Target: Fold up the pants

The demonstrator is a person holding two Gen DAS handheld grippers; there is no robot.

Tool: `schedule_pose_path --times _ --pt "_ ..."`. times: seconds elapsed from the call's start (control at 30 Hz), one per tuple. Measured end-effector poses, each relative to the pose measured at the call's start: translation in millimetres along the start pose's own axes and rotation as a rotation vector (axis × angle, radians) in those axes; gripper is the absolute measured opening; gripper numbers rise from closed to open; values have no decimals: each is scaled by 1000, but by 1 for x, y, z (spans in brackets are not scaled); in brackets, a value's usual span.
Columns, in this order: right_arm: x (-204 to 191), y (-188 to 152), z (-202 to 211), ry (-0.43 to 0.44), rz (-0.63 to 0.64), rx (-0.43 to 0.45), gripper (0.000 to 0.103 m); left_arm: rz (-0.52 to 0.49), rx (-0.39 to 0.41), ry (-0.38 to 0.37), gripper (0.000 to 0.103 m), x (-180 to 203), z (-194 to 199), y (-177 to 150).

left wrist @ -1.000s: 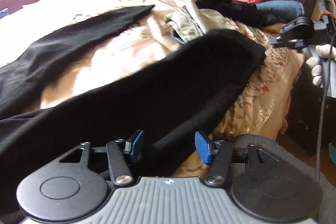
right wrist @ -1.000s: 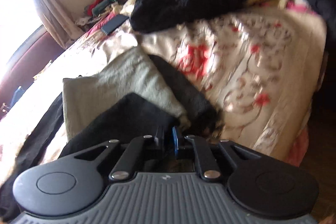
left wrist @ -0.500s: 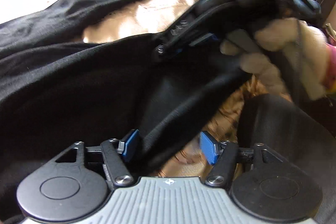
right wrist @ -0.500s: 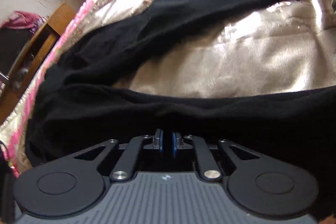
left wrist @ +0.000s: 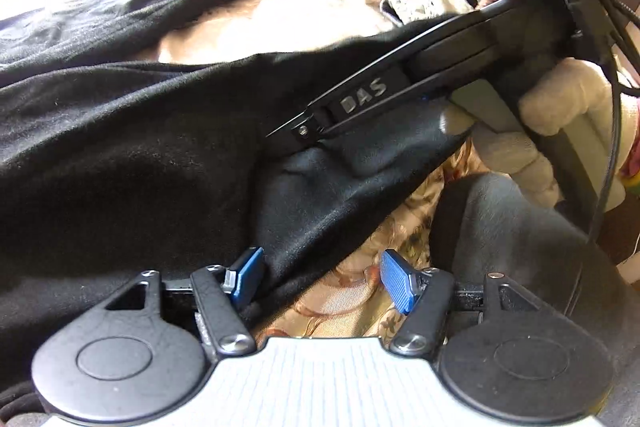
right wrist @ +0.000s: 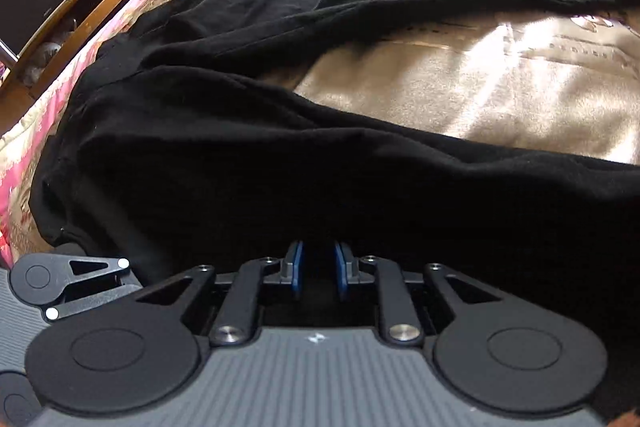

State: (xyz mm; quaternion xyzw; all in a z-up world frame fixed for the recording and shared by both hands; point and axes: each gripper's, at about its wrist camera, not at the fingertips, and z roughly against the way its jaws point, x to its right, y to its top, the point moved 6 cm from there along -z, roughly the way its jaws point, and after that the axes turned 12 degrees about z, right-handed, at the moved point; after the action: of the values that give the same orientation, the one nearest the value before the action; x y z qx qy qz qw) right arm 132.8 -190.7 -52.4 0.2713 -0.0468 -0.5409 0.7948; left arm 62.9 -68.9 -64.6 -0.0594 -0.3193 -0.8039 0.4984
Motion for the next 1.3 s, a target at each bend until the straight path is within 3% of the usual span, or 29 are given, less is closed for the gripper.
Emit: schedule_pose_path --times 0.1,0.2,0.27,0.47,0.67,0.87,0.93,1.0,1.13,1.3 --pt "4 8 13 2 -21 45 21 27 34 4 76 -1 9 7" --pt "-5 -8 6 27 7 -29 21 27 -42 41 76 -10 -1 0" --pt "-9 -25 -1 9 12 -93 19 14 -41 47 76 -8 1 -2" --pt "-18 -22 17 41 45 -69 22 20 18 27 76 -8 16 4" --pt "-22 -42 15 47 85 -153 22 -12 -83 55 76 -6 7 -8" --pt "-20 -27 23 58 60 -86 23 5 -4 21 76 -7 21 7" --pt "-17 -34 9 43 48 -140 29 40 -60 30 76 -14 11 6" --pt "-20 -35 5 39 70 -147 29 61 -115 26 76 -19 1 0" --pt "-15 -11 24 43 64 -90 29 18 -55 -6 76 -16 19 11" --pt "13 56 36 -8 61 58 29 -32 108 90 76 -47 52 50"
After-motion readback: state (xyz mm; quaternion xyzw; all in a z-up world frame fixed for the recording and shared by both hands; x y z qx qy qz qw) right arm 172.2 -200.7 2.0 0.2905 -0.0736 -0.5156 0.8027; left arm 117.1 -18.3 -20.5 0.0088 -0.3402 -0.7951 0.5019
